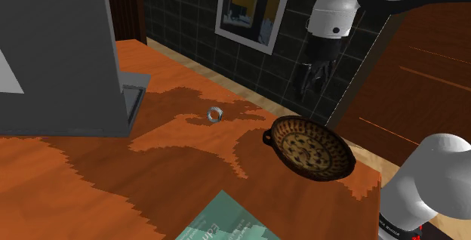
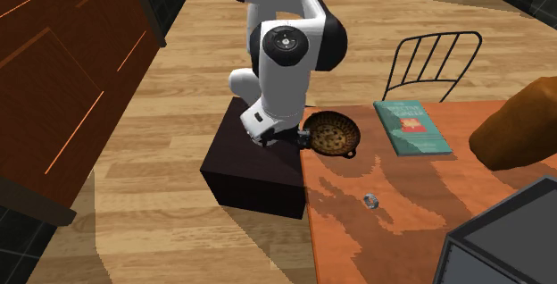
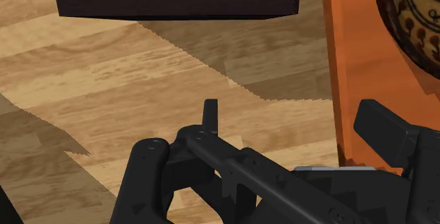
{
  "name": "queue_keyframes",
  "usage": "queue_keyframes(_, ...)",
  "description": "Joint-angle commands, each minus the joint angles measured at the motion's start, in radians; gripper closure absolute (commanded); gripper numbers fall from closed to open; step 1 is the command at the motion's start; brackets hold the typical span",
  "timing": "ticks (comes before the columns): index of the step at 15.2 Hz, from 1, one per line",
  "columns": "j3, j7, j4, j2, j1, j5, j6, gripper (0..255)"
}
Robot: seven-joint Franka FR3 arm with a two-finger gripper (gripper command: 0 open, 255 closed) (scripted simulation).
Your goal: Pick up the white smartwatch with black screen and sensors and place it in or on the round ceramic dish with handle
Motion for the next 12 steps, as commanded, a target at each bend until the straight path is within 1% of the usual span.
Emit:
queue_keyframes(1,0.034,0.029,0.044,0.060,0.011,0.012,0.032,0)
queue_keyframes(7,0.128,0.113,0.188,0.214,0.041,0.015,0.089,0)
queue_keyframes(12,0.205,0.193,0.332,0.356,0.065,-0.017,0.120,0)
